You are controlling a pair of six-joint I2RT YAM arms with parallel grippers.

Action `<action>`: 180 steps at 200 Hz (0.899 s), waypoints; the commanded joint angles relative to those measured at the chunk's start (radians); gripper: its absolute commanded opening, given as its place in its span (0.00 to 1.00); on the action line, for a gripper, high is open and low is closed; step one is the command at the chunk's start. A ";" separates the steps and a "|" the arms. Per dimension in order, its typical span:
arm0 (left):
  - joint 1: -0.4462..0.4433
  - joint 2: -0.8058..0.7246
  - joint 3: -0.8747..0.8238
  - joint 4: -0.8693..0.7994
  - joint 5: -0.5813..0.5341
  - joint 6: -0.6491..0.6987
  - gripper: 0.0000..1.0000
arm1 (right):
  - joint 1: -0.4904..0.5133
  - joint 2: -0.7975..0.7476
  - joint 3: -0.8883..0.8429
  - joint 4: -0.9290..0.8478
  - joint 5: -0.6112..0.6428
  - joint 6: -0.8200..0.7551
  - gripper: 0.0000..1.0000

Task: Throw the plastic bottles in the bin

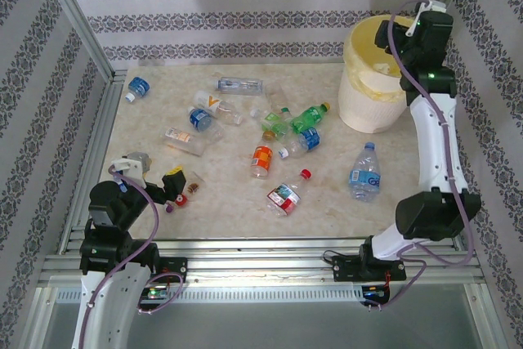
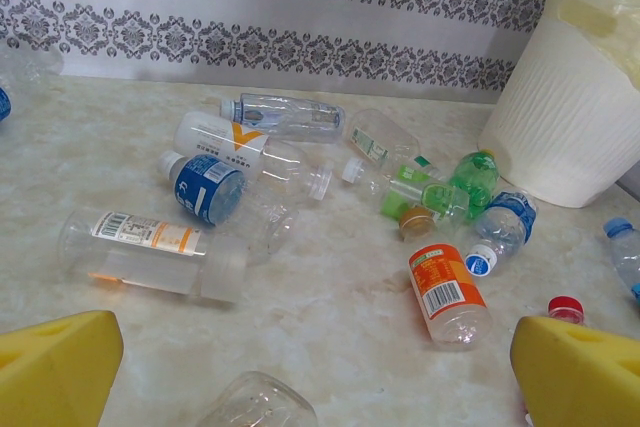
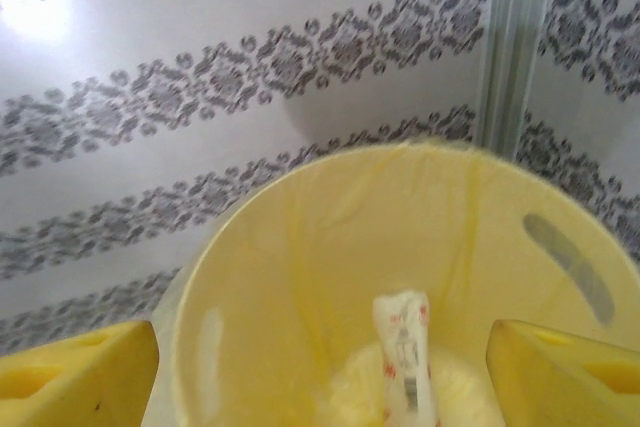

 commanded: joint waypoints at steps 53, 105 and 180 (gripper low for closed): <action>-0.011 -0.001 -0.005 0.037 0.002 0.015 1.00 | -0.004 -0.153 -0.290 -0.475 -0.131 0.232 0.88; -0.011 0.003 -0.007 0.038 0.004 0.016 1.00 | -0.047 -0.237 -0.604 -0.489 -0.042 0.279 0.88; -0.011 -0.006 -0.003 0.029 0.003 0.021 1.00 | -0.131 -0.133 -0.775 -0.409 -0.073 0.330 0.87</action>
